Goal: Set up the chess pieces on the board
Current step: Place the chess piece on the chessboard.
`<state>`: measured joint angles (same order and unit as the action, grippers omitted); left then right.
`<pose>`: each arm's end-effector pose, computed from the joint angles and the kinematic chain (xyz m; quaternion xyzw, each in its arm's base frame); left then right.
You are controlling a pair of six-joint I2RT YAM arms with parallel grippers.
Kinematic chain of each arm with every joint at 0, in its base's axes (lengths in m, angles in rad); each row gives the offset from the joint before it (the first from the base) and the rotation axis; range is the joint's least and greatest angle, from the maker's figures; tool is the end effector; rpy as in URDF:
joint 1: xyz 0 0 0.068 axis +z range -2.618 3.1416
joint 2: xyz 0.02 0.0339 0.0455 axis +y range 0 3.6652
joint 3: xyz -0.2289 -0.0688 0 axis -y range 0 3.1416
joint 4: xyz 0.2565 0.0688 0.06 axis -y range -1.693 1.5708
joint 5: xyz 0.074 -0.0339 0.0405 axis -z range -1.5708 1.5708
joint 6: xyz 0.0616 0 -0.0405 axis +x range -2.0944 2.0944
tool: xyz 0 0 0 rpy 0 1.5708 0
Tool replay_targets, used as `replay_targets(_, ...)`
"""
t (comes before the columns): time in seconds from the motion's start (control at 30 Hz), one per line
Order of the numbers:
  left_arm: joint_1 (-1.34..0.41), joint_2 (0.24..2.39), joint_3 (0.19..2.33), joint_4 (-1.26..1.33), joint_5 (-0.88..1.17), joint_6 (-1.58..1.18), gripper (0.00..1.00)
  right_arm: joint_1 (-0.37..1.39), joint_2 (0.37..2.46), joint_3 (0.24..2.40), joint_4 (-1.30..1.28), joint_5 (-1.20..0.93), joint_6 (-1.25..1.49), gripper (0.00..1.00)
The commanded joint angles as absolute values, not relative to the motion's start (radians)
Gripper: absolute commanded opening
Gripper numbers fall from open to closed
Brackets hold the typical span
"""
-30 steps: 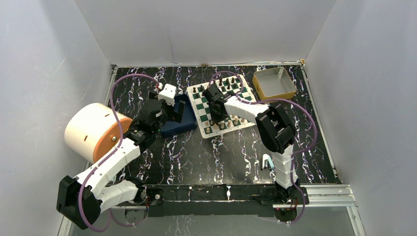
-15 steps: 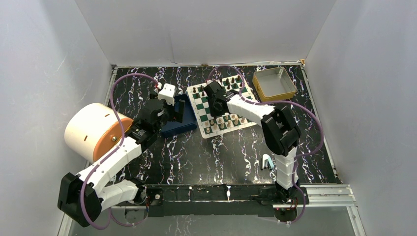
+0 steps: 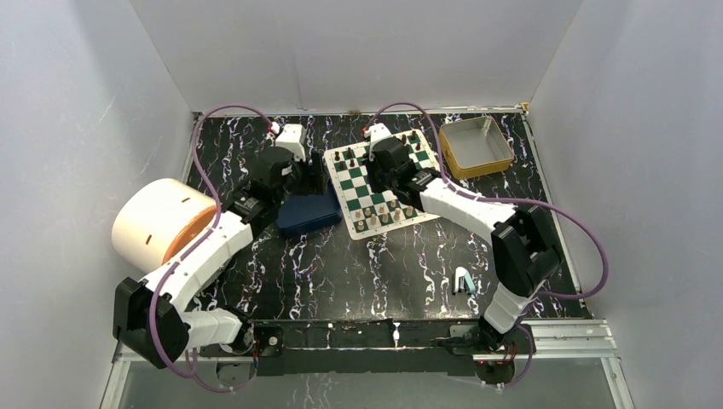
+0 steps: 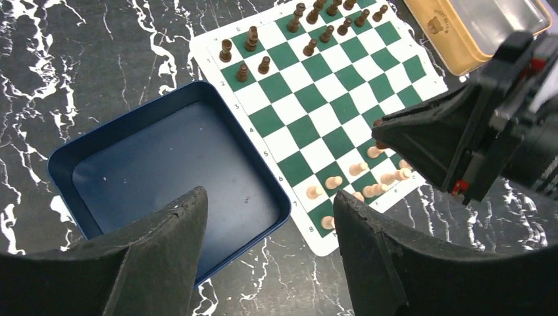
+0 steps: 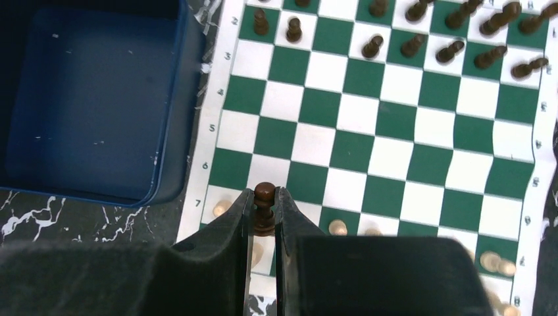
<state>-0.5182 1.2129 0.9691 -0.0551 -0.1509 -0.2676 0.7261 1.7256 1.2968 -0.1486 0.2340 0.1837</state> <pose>0.2931 -0.1565 0.2845 0.0558 0.8015 -0.1707 0.5703 0.3278 0.2720 0.2145 -0.1803 0.8561 0.1157 0.4702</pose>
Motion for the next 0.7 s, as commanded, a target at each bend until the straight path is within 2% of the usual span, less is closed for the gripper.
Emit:
replay_targets(0.0, -0.459, 1.242, 1.056, -0.175, -0.033, -0.361, 0.65, 0.689, 1.667, 1.215, 0.133, 0.137, 0.089, 0.20)
replay_targets(0.13, -0.363, 1.260, 1.029, -0.146, 0.159, -0.477, 0.59, 0.647, 1.682, 1.178, 0.243, 0.062, 0.116, 0.20)
replay_targets(0.27, -0.316, 1.271, 1.006, -0.100, 0.287, -0.536, 0.59, 0.629, 1.723, 1.123, 0.409, 0.036, 0.055, 0.21)
replay_targets(0.43, -0.302, 1.253, 0.955, -0.077, 0.286, -0.523, 0.59, 0.570, 1.827, 1.124, 0.511, -0.032, 0.032, 0.22)
replay_targets(0.67, -0.303, 1.187, 0.893, -0.099, 0.186, -0.409, 0.57, 0.543, 1.939, 1.125, 0.648, -0.092, 0.002, 0.25)
